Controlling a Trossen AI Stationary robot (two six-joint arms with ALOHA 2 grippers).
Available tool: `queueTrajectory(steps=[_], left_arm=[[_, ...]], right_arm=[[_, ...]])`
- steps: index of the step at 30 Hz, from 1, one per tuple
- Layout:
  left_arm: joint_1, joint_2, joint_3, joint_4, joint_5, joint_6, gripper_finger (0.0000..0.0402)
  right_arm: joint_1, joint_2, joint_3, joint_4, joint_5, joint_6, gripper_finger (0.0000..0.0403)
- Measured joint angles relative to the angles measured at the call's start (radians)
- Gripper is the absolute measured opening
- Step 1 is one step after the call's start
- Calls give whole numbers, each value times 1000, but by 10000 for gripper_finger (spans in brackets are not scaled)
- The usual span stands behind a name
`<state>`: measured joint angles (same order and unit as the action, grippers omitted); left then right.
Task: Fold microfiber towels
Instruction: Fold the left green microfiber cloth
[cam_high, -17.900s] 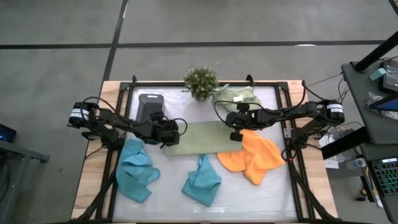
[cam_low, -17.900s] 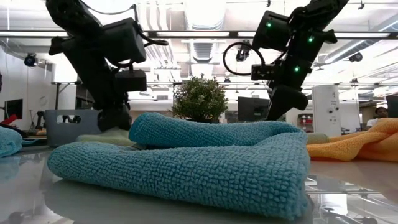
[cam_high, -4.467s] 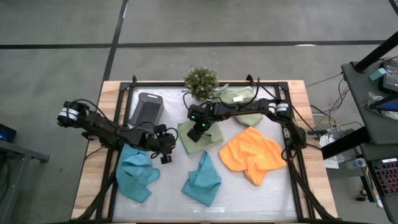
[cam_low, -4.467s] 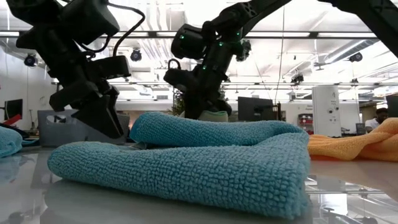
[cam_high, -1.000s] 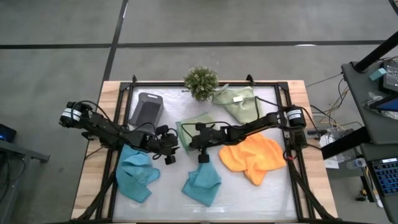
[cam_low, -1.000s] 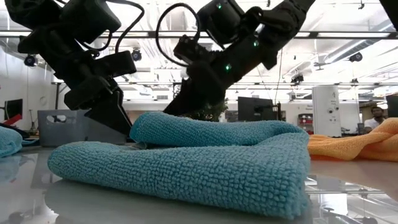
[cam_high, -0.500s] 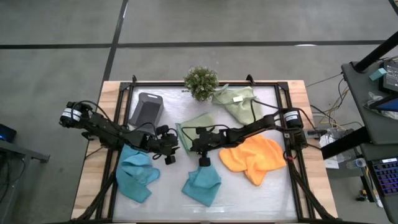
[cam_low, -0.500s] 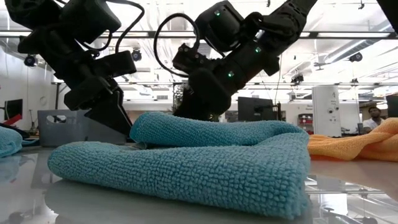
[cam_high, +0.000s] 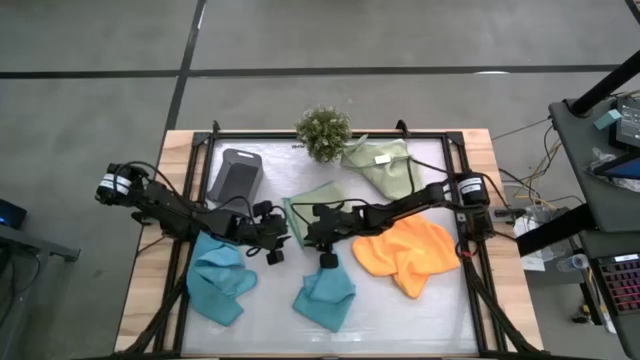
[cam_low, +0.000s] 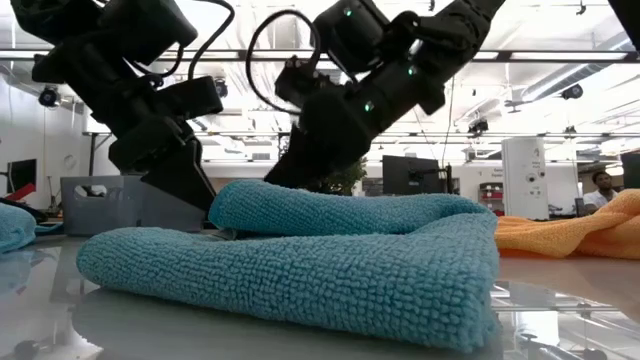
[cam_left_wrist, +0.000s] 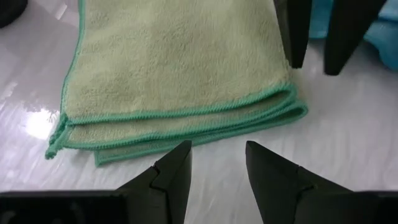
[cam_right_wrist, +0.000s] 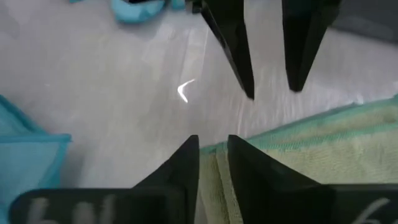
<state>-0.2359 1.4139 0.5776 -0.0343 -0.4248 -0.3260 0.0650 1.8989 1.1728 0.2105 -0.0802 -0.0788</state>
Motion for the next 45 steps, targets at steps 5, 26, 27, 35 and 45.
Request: queueTrajectory(steps=[5,26,27,35,45], left_arm=[[0,0,25,0,0,31,137],[182,17,273,-234,22,-433,137],[188,25,301,-279,33,-490,136],[200,172,478,-593,48,-735,113],[295,299,507,-586,48,-742,124]], right_arm=[[0,-40,-3,-54,-3,-38,122],[-129,-532,-444,162,82,-235,134],[-144,-556,-462,178,82,-229,133],[-197,-708,-580,168,81,-225,130],[-199,-752,-607,168,81,-259,128]])
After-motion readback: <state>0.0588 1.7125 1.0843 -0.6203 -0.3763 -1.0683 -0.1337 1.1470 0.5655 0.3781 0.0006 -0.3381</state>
